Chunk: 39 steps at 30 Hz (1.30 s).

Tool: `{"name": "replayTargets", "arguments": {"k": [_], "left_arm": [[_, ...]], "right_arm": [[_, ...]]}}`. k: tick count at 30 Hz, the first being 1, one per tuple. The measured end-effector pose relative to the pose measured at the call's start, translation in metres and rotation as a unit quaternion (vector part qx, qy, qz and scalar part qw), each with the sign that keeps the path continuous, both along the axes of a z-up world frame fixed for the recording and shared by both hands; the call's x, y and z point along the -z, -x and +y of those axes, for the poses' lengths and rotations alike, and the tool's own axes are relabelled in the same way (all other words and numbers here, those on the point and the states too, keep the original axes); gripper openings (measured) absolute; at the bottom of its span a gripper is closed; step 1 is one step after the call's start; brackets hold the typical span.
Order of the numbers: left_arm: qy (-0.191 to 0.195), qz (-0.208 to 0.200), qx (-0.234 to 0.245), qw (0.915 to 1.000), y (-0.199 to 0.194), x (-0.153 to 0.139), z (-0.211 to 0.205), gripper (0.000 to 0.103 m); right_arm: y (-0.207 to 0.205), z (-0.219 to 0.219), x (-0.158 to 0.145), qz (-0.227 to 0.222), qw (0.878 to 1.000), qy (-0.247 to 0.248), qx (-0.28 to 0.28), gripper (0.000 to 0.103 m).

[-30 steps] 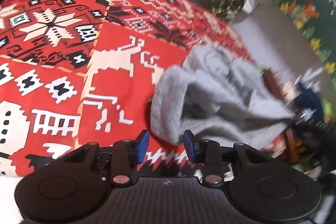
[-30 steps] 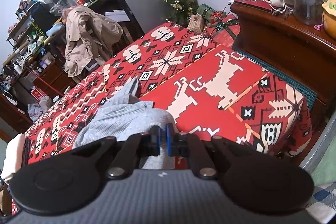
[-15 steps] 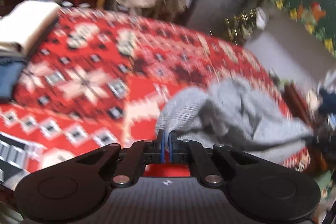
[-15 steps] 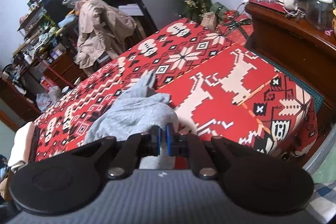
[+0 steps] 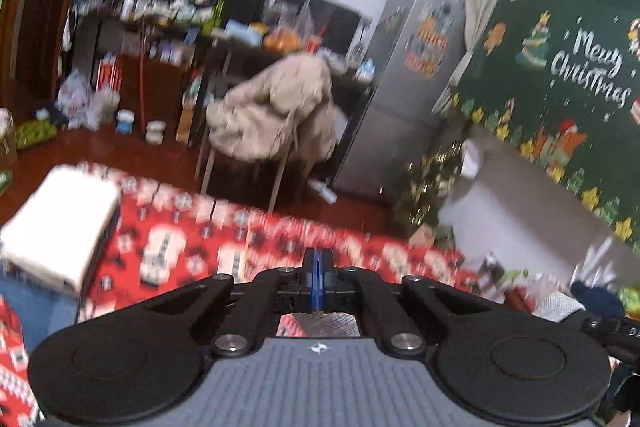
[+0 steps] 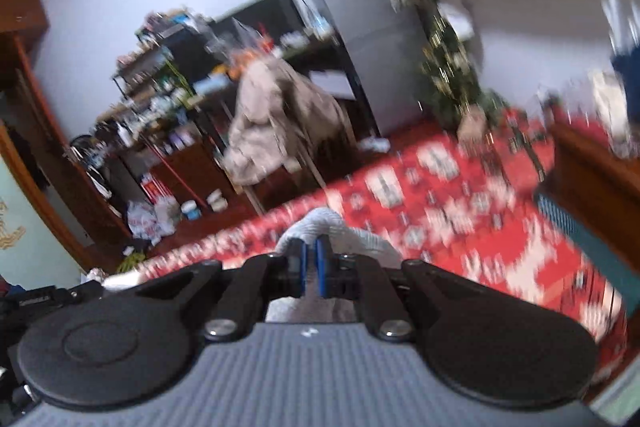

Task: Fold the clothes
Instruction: 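Lift the grey shirt up with both grippers and shake it out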

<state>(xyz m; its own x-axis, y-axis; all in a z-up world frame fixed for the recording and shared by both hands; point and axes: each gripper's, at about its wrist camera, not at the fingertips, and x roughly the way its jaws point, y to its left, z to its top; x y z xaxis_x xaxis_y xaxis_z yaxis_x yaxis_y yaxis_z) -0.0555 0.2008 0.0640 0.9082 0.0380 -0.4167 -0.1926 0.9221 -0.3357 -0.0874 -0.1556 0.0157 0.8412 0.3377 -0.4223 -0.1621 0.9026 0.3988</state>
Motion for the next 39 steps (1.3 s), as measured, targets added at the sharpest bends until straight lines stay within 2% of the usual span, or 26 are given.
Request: {"name": "replayTargets", "arguments": {"k": [7, 11, 14, 18, 22, 27, 30, 34, 37, 39], "left_arm": [[0.009, -0.057, -0.01, 0.9983, -0.017, -0.099, 0.014, 0.0], [0.004, -0.08, -0.008, 0.9968, -0.021, -0.139, 0.014, 0.0], [-0.001, -0.087, -0.004, 0.9962, -0.023, -0.16, 0.008, 0.0], [-0.005, -0.073, 0.007, 0.9973, -0.05, -0.17, -0.008, 0.0], [0.01, -0.05, 0.03, 0.9983, -0.096, -0.173, -0.035, 0.0], [0.046, -0.035, 0.065, 0.9962, -0.159, -0.178, -0.075, 0.0], [0.057, -0.035, 0.08, 0.9946, -0.172, -0.171, -0.09, 0.0], [0.055, -0.01, 0.086, 0.9947, -0.167, -0.131, -0.087, 0.0], [0.055, 0.01, 0.091, 0.9942, -0.163, -0.099, -0.083, 0.0], [0.066, 0.034, 0.092, 0.993, -0.156, -0.064, -0.074, 0.0]], "right_arm": [[-0.001, 0.016, -0.105, -0.076, 0.997, 0.019, -0.012, 0.005], [0.003, 0.02, -0.158, -0.109, 0.994, 0.02, -0.019, 0.005], [0.009, 0.02, -0.187, -0.129, 0.991, 0.023, -0.019, 0.005], [0.007, 0.009, -0.206, -0.129, 0.991, 0.021, -0.017, 0.005], [-0.007, -0.012, -0.213, -0.123, 0.992, 0.03, -0.003, 0.005], [-0.039, -0.057, -0.214, -0.114, 0.992, 0.032, 0.036, 0.005], [-0.05, -0.085, -0.216, -0.117, 0.991, 0.035, 0.049, 0.005], [-0.045, -0.099, -0.207, -0.118, 0.992, 0.044, 0.031, 0.005], [-0.04, -0.091, -0.173, -0.096, 0.995, 0.041, -0.008, 0.005], [-0.038, -0.081, -0.142, -0.071, 0.996, 0.03, -0.032, 0.005]]}}
